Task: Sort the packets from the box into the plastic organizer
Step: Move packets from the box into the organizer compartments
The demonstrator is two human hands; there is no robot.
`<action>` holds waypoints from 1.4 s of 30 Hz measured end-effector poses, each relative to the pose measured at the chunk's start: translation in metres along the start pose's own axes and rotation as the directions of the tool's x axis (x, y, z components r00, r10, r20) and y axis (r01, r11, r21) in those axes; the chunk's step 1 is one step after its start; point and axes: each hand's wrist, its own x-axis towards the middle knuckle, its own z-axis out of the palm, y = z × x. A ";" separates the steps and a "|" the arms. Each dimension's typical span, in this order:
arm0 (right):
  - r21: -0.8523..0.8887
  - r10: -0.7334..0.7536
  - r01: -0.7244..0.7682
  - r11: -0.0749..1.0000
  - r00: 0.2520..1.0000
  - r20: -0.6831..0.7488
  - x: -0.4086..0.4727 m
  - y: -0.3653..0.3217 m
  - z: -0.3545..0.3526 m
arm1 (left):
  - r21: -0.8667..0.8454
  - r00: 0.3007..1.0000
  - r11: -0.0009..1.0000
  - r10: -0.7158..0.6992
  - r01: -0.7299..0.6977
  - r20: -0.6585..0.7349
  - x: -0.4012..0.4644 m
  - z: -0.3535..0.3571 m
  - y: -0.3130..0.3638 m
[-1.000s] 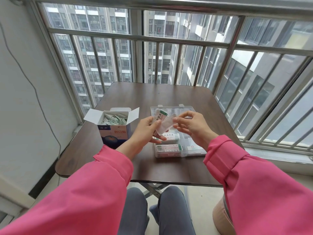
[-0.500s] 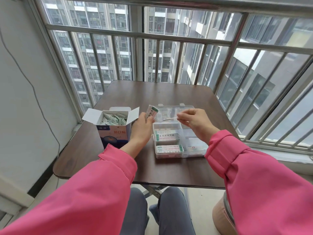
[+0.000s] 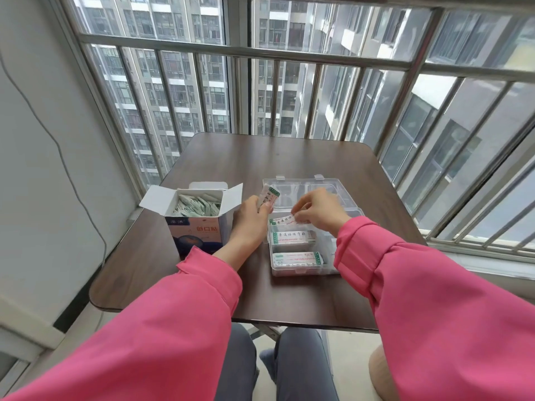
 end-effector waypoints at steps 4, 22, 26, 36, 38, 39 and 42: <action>-0.139 -0.064 0.064 0.988 0.998 0.009 0.001 -0.005 0.005 | -0.008 1.000 1.000 -0.003 0.003 0.002 0.002 0.001 -0.002; -0.388 -0.169 0.220 0.895 0.972 0.161 0.008 -0.010 0.006 | 0.128 0.985 0.982 0.126 -0.141 0.120 0.000 -0.006 0.002; -0.346 -0.173 0.216 0.913 0.973 0.152 0.007 -0.007 0.006 | 0.326 0.969 0.918 0.181 -0.228 0.170 0.002 0.000 0.001; -0.286 -0.163 0.196 0.938 0.977 0.134 0.008 -0.003 0.004 | 0.581 0.953 0.758 0.203 -0.297 0.224 0.006 0.004 0.010; -0.330 -0.170 0.199 0.923 0.979 0.114 0.010 -0.002 0.004 | 0.576 0.955 0.763 0.201 -0.293 0.219 0.006 0.004 0.010; -0.359 -0.172 0.200 0.912 0.979 0.108 0.010 -0.001 0.003 | 0.575 0.955 0.765 0.198 -0.291 0.220 0.007 0.004 0.010; -0.423 -0.170 0.193 0.886 0.981 0.091 0.009 0.001 0.002 | 0.571 0.957 0.770 0.195 -0.286 0.217 0.008 0.005 0.009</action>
